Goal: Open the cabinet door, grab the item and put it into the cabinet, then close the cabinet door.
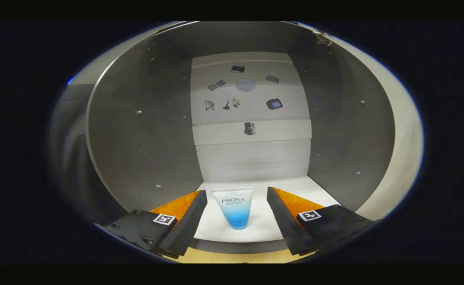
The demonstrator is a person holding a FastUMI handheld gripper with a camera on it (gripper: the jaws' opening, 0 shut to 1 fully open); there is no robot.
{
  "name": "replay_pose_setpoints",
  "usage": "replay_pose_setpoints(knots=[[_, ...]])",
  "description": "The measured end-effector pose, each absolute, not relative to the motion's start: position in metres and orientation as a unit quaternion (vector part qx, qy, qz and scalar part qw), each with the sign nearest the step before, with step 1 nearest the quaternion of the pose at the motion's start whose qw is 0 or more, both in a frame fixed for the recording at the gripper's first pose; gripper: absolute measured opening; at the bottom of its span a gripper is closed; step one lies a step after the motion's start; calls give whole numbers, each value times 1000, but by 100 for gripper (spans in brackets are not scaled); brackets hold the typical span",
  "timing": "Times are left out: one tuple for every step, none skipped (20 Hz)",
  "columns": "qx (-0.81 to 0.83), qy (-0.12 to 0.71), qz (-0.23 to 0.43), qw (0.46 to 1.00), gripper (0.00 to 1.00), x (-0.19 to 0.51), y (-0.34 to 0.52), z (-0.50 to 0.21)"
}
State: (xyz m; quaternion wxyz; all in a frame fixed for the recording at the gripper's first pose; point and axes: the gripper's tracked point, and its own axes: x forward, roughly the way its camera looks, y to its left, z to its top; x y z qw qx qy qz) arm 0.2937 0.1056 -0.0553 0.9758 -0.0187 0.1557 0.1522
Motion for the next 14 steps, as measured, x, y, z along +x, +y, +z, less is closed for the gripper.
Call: replay_pose_setpoints(knots=[[-19,149,158,976,97,285,107,-47],[-19,142,164,976,97,275,109,-38],[-20,135,169,976,97,264,109,-29],[-21,129,171,977,97,253,109,-20],[-21,123,171,977,97,241,107,-12],[-21,117,174,978,97,227,106,-3],[-23,112,177,978,97,214,106,5],[-27,108,181,977,97,200,104,12],[-29,103,183,977,97,185,101,19],[-28,95,186,978,97,170,98,28],[-27,86,187,978,97,157,93,37],[-25,76,186,979,97,143,87,47],[-24,66,183,981,97,130,79,56],[-24,57,179,982,96,117,69,65]])
